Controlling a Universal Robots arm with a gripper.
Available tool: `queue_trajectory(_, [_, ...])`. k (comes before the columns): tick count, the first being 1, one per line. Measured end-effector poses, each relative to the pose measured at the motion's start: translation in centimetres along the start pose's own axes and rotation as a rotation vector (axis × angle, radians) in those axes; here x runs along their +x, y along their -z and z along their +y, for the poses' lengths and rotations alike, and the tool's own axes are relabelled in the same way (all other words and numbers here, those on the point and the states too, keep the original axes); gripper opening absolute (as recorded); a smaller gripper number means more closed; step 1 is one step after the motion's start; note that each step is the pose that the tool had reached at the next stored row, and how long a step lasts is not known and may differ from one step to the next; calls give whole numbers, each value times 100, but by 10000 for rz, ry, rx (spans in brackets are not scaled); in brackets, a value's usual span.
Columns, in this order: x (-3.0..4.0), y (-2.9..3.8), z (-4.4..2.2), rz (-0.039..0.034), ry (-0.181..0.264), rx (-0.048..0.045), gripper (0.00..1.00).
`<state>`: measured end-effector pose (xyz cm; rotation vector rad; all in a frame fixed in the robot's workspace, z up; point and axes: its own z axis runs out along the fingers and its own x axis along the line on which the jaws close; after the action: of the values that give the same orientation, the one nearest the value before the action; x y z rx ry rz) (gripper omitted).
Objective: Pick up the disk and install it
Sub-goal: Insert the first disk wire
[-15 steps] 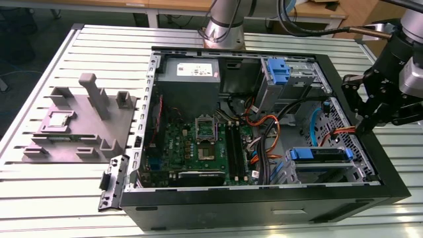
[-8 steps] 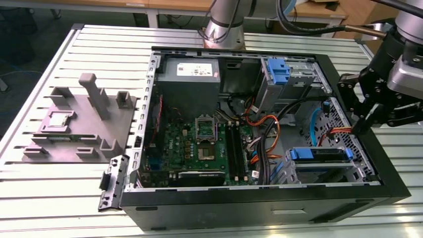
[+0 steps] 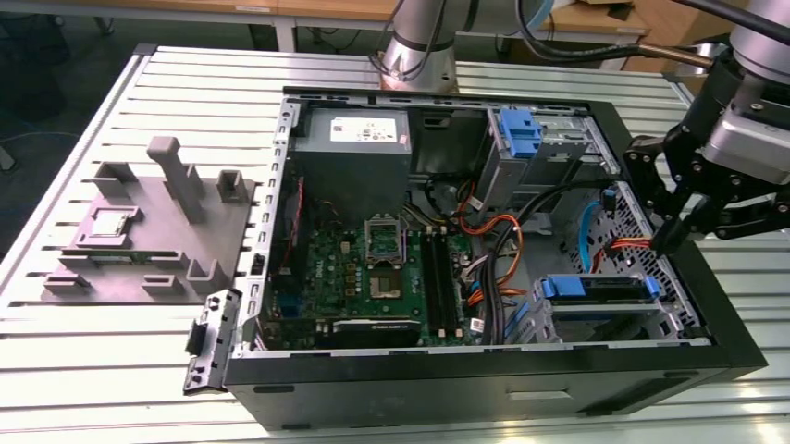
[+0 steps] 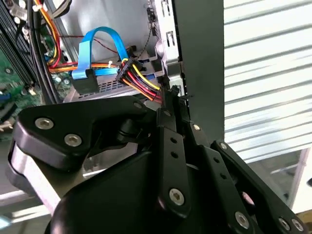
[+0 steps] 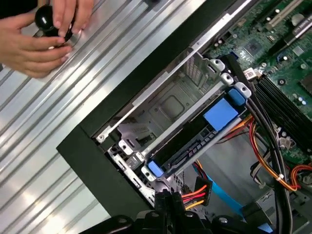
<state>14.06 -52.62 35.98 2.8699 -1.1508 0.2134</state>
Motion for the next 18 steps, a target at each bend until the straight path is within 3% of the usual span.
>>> queue_trajectory(18, [-3, -18, 0, 40, -3230, -468, 17])
